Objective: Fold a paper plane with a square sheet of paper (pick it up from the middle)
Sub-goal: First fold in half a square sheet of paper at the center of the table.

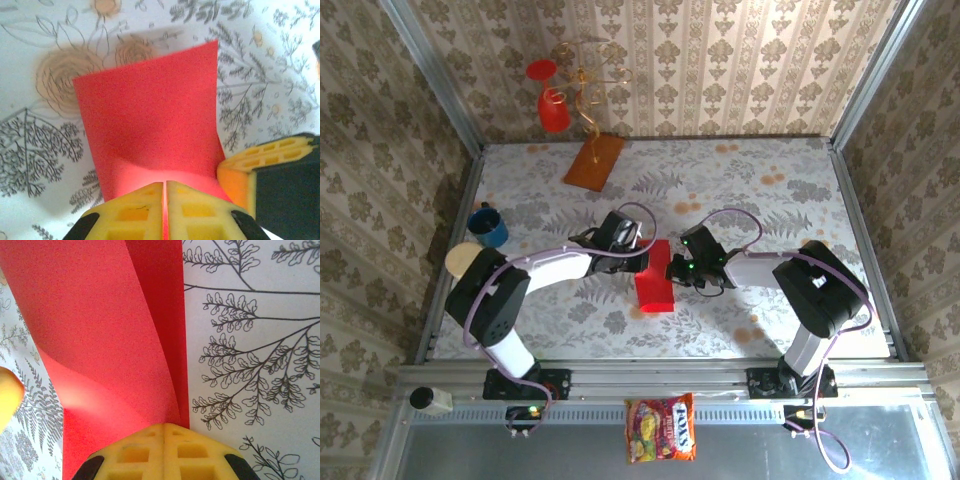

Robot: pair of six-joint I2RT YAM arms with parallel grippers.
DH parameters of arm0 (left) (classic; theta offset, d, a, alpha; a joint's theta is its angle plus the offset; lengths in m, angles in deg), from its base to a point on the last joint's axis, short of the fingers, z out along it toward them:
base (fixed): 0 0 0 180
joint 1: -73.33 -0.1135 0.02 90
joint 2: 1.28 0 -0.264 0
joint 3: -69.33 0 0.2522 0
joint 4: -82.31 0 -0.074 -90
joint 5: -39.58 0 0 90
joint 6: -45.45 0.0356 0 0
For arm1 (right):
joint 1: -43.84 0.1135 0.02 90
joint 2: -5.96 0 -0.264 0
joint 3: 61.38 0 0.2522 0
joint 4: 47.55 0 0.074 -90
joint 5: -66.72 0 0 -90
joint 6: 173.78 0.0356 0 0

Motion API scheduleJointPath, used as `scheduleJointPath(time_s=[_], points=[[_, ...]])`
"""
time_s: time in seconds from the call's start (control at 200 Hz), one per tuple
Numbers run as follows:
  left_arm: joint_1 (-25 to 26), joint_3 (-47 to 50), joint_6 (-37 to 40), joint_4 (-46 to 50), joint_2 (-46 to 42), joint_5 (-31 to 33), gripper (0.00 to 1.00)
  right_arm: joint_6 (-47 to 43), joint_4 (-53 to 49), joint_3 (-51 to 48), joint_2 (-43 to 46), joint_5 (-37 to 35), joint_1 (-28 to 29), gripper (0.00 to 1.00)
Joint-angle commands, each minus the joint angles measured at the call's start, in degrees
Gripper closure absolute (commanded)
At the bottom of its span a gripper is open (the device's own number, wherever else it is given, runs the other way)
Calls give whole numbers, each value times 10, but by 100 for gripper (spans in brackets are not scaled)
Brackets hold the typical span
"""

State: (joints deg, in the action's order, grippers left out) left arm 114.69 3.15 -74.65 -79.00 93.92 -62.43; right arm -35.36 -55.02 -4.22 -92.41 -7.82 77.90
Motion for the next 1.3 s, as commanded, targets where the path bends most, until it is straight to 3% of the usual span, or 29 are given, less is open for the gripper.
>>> scheduleJointPath(time_s=[0.0,0.42,0.8,1.295], points=[[-12,-18,20,10,20,-10,91,5,-27,-14,-21,-6,5,100],[-26,17,4,-45,74,-1,94,5,-20,-19,-24,-5,5,100],[-32,-30,25,-9,24,-7,93,5,-19,-22,-26,-5,5,100],[-60,-35,27,-40,106,-11,95,7,-17,-27,-28,-7,5,100]])
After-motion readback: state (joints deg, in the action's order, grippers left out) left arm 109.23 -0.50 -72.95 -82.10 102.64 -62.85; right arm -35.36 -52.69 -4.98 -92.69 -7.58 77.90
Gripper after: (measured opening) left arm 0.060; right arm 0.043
